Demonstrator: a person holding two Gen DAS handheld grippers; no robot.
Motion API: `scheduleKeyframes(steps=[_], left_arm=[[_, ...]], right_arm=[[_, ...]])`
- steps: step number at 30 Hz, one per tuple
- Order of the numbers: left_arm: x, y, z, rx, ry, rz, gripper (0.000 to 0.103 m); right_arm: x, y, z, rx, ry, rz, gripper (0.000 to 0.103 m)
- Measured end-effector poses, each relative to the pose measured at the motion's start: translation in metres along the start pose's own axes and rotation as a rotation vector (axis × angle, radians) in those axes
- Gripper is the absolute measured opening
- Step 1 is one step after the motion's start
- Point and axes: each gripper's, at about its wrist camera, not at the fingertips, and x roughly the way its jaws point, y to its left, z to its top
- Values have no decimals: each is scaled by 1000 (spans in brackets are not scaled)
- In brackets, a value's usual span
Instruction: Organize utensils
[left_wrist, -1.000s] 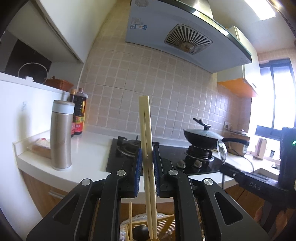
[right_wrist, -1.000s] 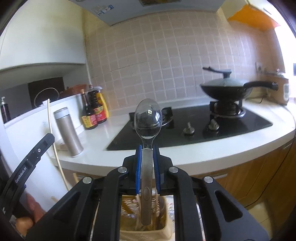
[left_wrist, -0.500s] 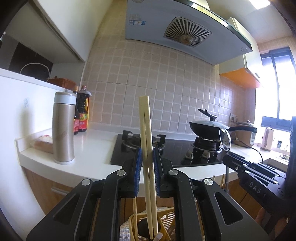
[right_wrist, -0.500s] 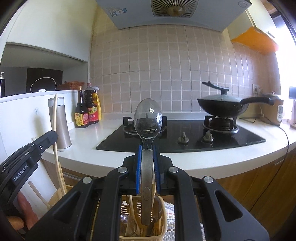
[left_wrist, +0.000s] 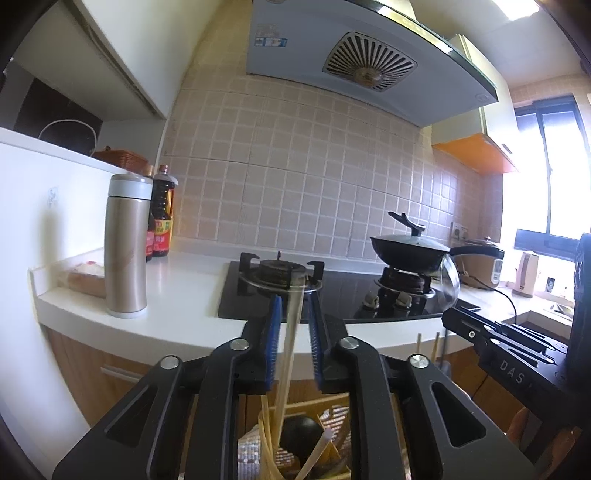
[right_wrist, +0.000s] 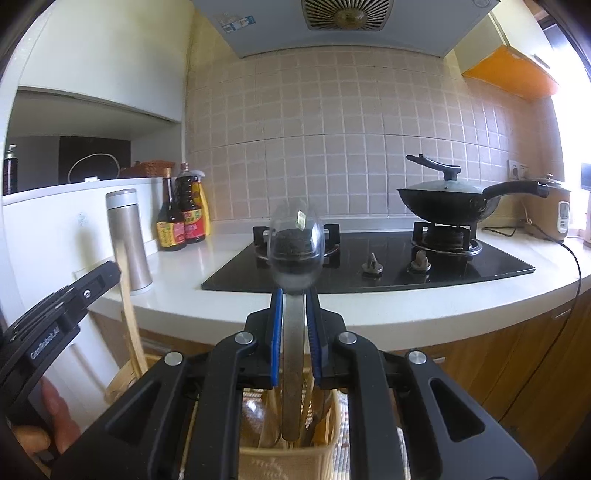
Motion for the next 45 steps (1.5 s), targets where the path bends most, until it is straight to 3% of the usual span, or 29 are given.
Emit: scheduleKeyframes(steps=[5, 9, 13, 18, 22, 26, 30, 37, 42, 45], left_arm=[[-25, 4, 6, -1, -12, -1, 40], [-51, 8, 11, -9, -14, -13, 52], [-84, 11, 15, -26, -18, -31, 68], [-124, 6, 8, -23, -16, -34, 87], [-145, -2, -10, -5, 8, -21, 95], [-155, -8, -35, -1, 45, 19, 95], [-154, -12, -65, -4, 91, 67, 95], [-154, -7, -99, -3, 84, 172, 95], [-147, -3, -111, 15, 94, 234, 95], [-142, -3, -114, 45, 110, 237, 95]], right_arm=[[-29, -3, -3, 16, 16, 18, 17], [-54, -10, -5, 49, 39, 35, 29], [-81, -14, -11, 69, 62, 41, 29], [-115, -13, -28, 74, 80, 39, 54], [-139, -9, -46, 71, 92, 45, 54], [-153, -5, -66, 55, 93, 23, 70], [-157, 4, -88, 13, 91, -10, 78], [-150, 13, -122, -31, 93, -62, 81], [-134, 8, -136, -18, 149, -49, 83], [-132, 11, -138, -34, 157, -46, 83]])
